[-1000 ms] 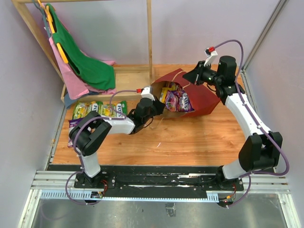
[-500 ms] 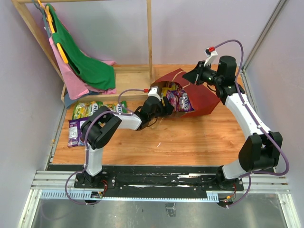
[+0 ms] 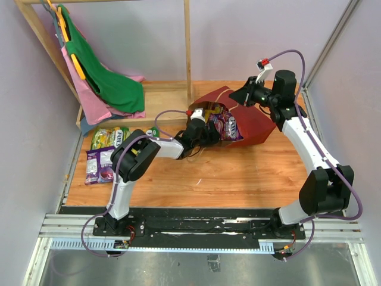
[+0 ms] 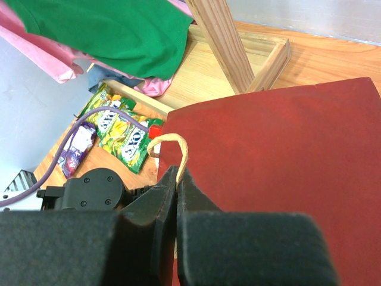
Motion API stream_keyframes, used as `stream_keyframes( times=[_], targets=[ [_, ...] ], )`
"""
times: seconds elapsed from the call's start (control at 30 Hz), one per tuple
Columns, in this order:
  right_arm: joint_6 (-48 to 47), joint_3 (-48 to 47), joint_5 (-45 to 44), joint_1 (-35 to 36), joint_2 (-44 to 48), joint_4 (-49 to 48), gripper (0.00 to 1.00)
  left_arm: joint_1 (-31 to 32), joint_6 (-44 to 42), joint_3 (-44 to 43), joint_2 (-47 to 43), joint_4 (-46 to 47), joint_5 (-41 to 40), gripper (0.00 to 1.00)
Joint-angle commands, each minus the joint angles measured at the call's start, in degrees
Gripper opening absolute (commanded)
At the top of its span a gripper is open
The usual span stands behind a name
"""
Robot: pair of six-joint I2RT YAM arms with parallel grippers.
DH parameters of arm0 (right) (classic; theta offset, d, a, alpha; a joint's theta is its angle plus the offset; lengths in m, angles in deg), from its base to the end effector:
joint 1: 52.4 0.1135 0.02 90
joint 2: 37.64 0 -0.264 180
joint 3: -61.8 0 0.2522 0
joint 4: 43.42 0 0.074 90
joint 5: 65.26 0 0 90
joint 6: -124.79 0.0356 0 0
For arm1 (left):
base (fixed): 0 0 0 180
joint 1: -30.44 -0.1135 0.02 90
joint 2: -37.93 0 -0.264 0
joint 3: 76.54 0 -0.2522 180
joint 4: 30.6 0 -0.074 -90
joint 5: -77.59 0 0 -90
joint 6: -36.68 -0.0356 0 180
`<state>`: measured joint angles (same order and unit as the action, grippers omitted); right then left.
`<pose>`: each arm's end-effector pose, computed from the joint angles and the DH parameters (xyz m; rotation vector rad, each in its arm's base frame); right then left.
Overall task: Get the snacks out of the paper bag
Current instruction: Take out the snack from the paper bag.
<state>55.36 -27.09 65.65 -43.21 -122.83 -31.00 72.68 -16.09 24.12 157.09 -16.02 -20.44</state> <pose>0.3411 0.0788 0.3775 -0.3737 1.7490 0.9895 0.3299 -0.2929 0.1360 -0.0016 2.0863 -0.7324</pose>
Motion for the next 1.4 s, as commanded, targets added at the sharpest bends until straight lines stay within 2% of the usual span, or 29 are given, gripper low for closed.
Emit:
stream_keyframes(
  times=[0.0,0.2,0.33,0.47,0.6,0.63,0.83,1.13,1.37],
  targets=[
    [-0.9,-0.1,0.4,-0.5,-0.5,0.0,0.01,0.2,-2.0,-2.1,1.0,-1.9,-2.8,0.70],
    [-0.8,0.1,0.6,-0.5,-0.5,0.1,0.01,0.1,-3.5,-5.4,4.0,-0.2,-0.4,0.70],
    [-1.3,-0.2,0.6,-0.5,-0.4,0.5,0.01,0.0,-3.1,-6.9,5.1,2.2,3.3,0.61],
    [-1.5,-0.3,0.4,-0.5,-0.3,0.8,0.01,0.0,-3.1,-6.2,3.2,4.1,4.4,0.42],
    [-1.4,-0.4,0.6,-0.5,-0.4,0.6,0.01,0.0,-3.6,-3.3,-0.4,5.7,3.0,0.06],
    [-1.4,-0.4,0.7,-0.6,-0.5,0.5,0.01,0.0,-3.8,-2.8,-1.4,5.8,2.8,0.01],
    [-1.3,-0.4,0.7,-0.5,-0.2,0.5,0.01,0.0,-5.1,0.7,-8.0,6.1,1.4,0.01],
    [-0.1,0.1,0.7,-0.5,0.4,-0.8,0.01,0.0,-9.2,11.4,-23.9,4.0,-4.0,0.00],
    [0.3,0.6,0.7,-0.4,1.1,-1.4,0.01,0.0,-11.8,16.6,-35.0,-0.2,-0.9,0.01]
  ],
)
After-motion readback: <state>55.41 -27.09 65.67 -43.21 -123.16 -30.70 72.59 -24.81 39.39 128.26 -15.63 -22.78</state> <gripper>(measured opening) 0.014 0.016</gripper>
